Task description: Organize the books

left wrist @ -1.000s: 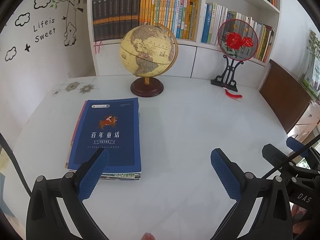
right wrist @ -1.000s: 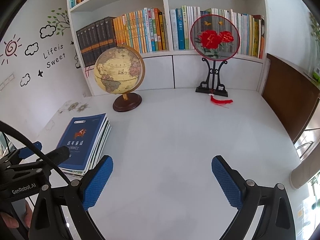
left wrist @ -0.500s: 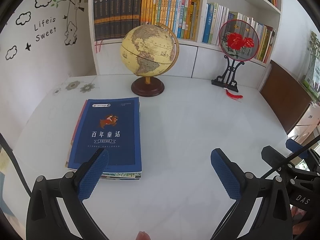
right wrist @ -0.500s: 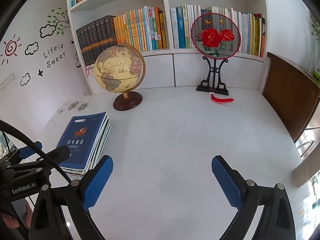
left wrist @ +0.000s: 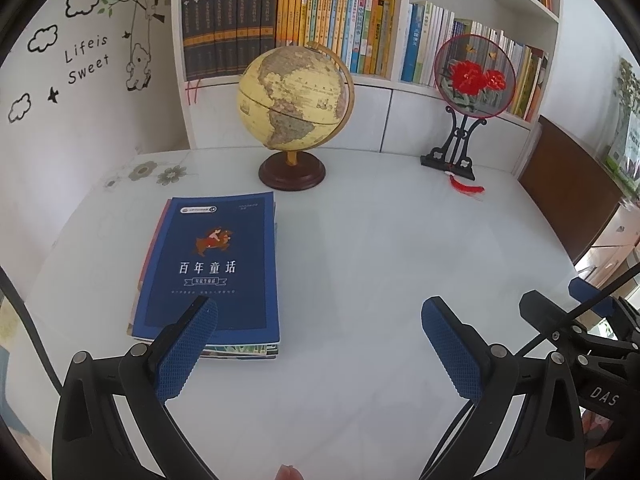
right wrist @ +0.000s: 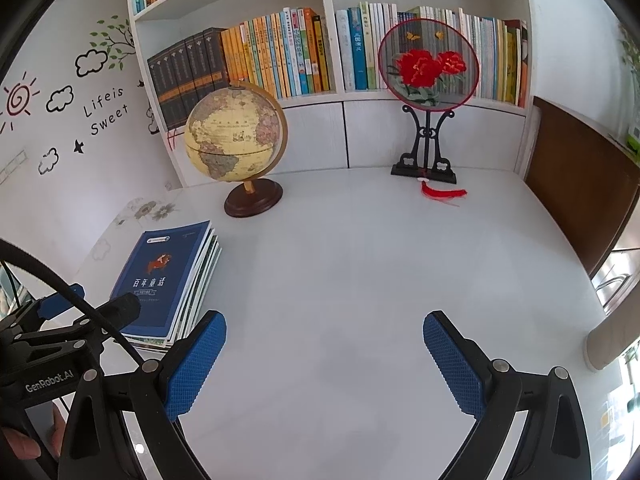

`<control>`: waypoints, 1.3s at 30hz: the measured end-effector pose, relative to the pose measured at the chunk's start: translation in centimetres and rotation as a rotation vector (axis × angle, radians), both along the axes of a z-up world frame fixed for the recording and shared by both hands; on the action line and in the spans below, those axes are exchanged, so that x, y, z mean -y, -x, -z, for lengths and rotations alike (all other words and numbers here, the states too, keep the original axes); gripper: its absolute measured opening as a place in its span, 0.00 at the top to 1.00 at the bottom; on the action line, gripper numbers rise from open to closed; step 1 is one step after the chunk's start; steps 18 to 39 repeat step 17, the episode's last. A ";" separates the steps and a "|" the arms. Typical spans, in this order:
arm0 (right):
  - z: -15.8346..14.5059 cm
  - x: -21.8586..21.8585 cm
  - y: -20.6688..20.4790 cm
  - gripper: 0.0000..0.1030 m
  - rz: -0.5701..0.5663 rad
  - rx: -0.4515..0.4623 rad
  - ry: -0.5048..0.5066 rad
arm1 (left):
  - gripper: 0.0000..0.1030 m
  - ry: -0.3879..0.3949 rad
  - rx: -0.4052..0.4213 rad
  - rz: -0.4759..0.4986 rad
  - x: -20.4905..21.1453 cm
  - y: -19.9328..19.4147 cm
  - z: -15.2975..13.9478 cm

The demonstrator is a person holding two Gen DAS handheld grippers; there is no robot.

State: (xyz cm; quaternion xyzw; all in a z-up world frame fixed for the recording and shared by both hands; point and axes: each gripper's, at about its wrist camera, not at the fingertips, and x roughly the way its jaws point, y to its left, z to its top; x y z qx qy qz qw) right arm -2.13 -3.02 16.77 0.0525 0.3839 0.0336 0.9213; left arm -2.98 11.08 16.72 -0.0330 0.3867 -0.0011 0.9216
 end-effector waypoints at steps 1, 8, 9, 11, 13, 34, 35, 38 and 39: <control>0.0 0.1 -0.1 0.04 0.001 -0.002 -0.002 | 0.01 -0.004 0.002 -0.001 0.0 0.0 0.0; 0.5 0.2 -0.3 0.04 0.003 -0.019 -0.005 | 0.01 -0.029 -0.003 -0.002 0.2 -0.4 0.4; 0.5 0.2 -0.4 0.04 0.002 -0.021 -0.005 | 0.01 -0.039 0.000 -0.006 0.2 -0.4 0.4; 0.7 0.3 -0.5 0.04 0.002 -0.028 -0.006 | 0.01 -0.065 -0.009 -0.010 0.4 -0.7 0.5; 0.9 0.4 -0.5 0.04 0.002 -0.035 -0.009 | 0.01 -0.095 -0.042 -0.003 0.6 -1.2 0.9; 1.3 0.4 -0.9 0.04 -0.001 -0.051 -0.008 | 0.01 -0.109 -0.071 -0.004 0.8 -1.5 1.7; 1.3 0.4 -0.9 0.04 -0.001 -0.051 -0.008 | 0.01 -0.109 -0.071 -0.004 0.8 -1.5 1.7; 1.3 0.4 -0.9 0.04 -0.001 -0.051 -0.008 | 0.01 -0.109 -0.071 -0.004 0.8 -1.5 1.7; 1.3 0.4 -0.9 0.04 -0.001 -0.051 -0.008 | 0.01 -0.109 -0.071 -0.004 0.8 -1.5 1.7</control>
